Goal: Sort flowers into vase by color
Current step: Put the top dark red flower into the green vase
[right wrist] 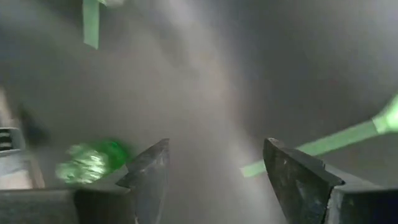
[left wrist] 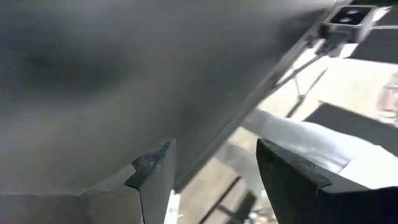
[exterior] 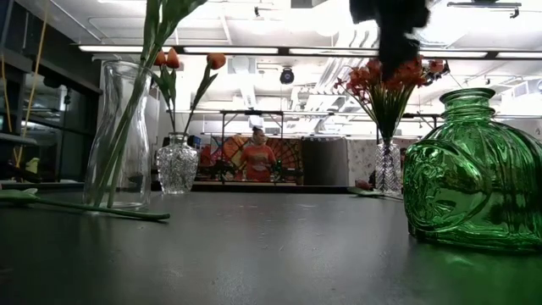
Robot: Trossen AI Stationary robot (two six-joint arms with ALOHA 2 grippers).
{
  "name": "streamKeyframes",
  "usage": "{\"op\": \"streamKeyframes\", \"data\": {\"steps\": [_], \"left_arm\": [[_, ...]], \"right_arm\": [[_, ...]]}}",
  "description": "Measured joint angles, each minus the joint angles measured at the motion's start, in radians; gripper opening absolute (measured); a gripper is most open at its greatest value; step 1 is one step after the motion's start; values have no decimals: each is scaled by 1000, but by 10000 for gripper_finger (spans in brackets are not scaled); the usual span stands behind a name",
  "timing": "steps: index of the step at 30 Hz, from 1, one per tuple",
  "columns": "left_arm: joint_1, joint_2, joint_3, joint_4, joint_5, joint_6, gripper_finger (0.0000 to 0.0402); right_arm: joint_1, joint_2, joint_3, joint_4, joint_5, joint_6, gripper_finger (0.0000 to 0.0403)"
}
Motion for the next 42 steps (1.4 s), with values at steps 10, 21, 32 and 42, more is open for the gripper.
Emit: {"op": "streamKeyframes", "data": {"steps": [10,21,32,42], "left_arm": [[-12,175,-1,222,-151,-156,209],[5,188,-1,243,-189,-274,209],[5,188,-1,263,-199,-291,209],[4,187,-1,267,-170,-285,209]], "right_arm": [[-168,-7,-368,318,106,282,243],[-456,110,-423,435,222,279,242],[-448,289,-404,540,341,230,222],[-450,347,-400,578,277,166,43]]}}
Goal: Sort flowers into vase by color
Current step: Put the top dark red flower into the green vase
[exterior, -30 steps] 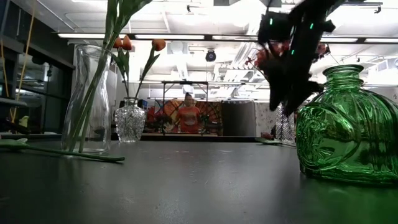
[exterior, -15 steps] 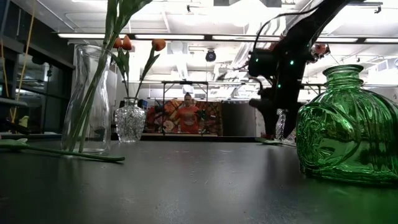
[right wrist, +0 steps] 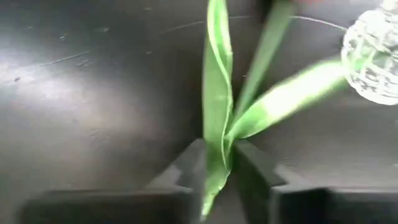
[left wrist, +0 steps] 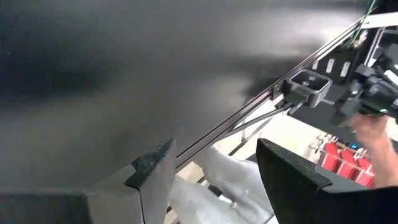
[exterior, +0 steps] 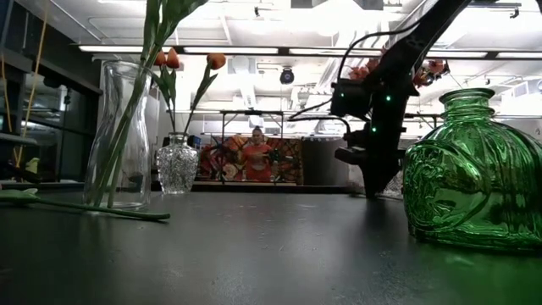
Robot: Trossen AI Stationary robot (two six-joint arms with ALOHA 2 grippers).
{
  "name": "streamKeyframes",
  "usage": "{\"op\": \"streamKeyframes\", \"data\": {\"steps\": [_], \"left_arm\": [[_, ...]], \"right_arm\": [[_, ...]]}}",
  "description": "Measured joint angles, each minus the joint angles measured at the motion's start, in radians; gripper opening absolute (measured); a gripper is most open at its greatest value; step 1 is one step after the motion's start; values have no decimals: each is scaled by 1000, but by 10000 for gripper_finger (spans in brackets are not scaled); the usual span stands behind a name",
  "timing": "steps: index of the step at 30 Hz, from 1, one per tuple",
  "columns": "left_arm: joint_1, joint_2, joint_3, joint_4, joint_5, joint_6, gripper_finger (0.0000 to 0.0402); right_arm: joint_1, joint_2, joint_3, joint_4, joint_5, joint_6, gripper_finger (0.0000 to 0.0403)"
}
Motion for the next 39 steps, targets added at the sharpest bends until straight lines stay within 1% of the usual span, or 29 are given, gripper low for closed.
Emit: {"op": "streamKeyframes", "data": {"steps": [1,2,5,6,9,13,14,16,18,20,22,24,26,28,29,31,34,39], "left_arm": [[0,0,0,0,9,8,209],[0,0,0,0,19,15,209],[0,0,0,-5,47,22,209],[0,0,0,-8,49,22,209],[0,0,1,-22,48,41,209],[0,0,1,-30,55,83,209],[0,0,1,-29,62,91,209],[0,0,1,-29,83,105,209],[0,0,1,-30,95,110,209],[0,0,1,-31,99,110,209],[0,0,1,-31,100,110,209],[0,0,1,-31,100,105,209],[0,0,1,-31,101,89,209],[0,0,1,-30,101,75,209],[0,0,1,-30,101,75,209],[0,0,1,-30,101,75,209],[0,0,1,-30,112,75,209],[0,0,1,-30,157,72,209]], "right_arm": [[6,-10,0,-2,-3,-14,23],[14,-23,-1,-3,-9,-34,13],[45,-97,-11,-31,-76,-56,13],[57,-138,-11,-4,-112,-70,8],[102,-271,-6,125,-223,-119,5],[228,-437,-6,359,-348,-168,2],[264,-477,-11,417,-363,-185,3],[345,-557,-41,540,-358,-200,2],[435,-627,-102,686,-315,-173,1],[533,-682,-201,872,-242,-121,1],[643,-711,-319,1089,-119,-84,1],[759,-713,-433,1302,32,-76,1],[867,-696,-516,1486,184,-118,1],[945,-680,-565,1625,287,-177,0],[972,-671,-577,1675,316,-194,0],[1011,-647,-588,1735,327,-209,0],[1045,-591,-572,1747,327,-204,0],[1058,-441,-505,1747,323,-190,0]]}}
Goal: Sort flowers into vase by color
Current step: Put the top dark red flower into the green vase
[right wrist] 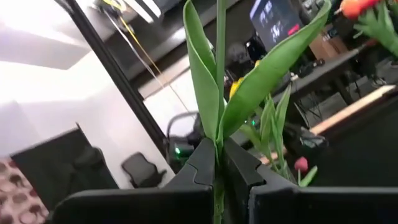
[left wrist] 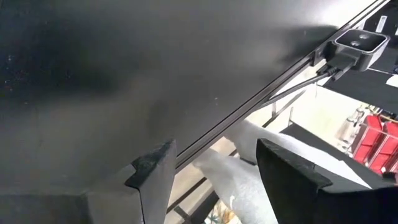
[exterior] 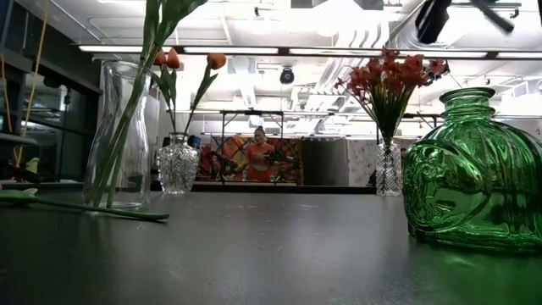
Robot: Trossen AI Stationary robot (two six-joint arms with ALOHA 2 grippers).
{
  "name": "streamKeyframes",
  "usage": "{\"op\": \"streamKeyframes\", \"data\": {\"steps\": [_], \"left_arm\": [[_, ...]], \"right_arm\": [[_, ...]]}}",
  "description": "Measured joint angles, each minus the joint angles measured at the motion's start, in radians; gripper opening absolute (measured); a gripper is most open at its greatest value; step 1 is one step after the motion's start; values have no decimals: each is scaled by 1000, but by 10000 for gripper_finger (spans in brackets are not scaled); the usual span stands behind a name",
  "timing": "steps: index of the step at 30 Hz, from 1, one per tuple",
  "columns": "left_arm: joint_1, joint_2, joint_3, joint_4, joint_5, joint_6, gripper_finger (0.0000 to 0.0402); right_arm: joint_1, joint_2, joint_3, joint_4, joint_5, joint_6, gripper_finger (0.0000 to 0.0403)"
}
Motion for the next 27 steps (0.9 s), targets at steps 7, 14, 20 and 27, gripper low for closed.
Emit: {"op": "streamKeyframes", "data": {"steps": [7,14,20,27], "left_arm": [[0,0,0,0,0,-23,209],[0,0,0,3,1,-25,209],[0,0,0,3,1,-25,209],[0,0,0,16,29,-25,209]], "right_arm": [[-5,114,40,58,14,-32,0],[-10,122,40,53,43,-88,0],[-23,120,40,47,38,-100,0],[-22,120,40,38,9,-82,0]]}}
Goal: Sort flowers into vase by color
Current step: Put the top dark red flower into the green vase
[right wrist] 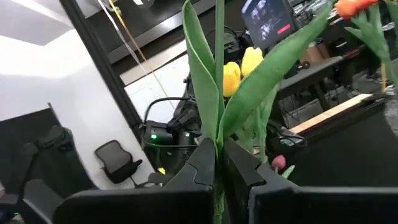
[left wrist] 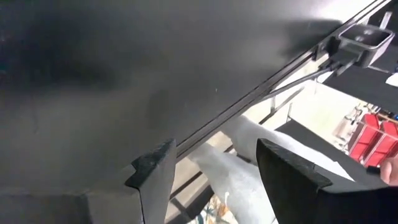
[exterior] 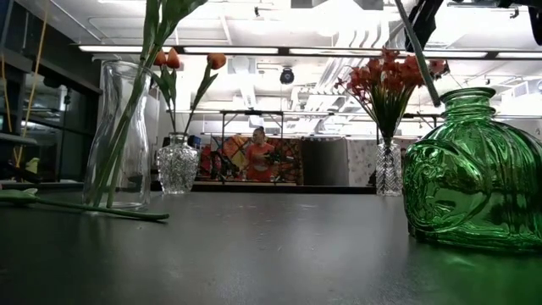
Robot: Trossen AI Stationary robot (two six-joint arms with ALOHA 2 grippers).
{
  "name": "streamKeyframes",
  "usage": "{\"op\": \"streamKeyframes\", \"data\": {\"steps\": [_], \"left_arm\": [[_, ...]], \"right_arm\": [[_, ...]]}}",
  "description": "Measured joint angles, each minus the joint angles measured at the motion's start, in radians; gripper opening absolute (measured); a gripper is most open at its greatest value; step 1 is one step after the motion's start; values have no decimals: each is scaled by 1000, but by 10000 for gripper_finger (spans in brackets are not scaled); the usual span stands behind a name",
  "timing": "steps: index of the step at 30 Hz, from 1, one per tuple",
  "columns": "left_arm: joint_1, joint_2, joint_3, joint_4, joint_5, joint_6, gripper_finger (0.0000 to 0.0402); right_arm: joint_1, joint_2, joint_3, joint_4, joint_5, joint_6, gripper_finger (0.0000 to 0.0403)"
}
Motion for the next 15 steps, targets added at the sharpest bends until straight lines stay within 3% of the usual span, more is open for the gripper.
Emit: {"op": "streamKeyframes", "data": {"steps": [7,15], "left_arm": [[0,0,0,8,39,0,209],[0,0,0,6,39,1,209]], "right_arm": [[0,-32,0,29,-65,0,0],[-1,-98,0,-153,-71,42,0]]}}
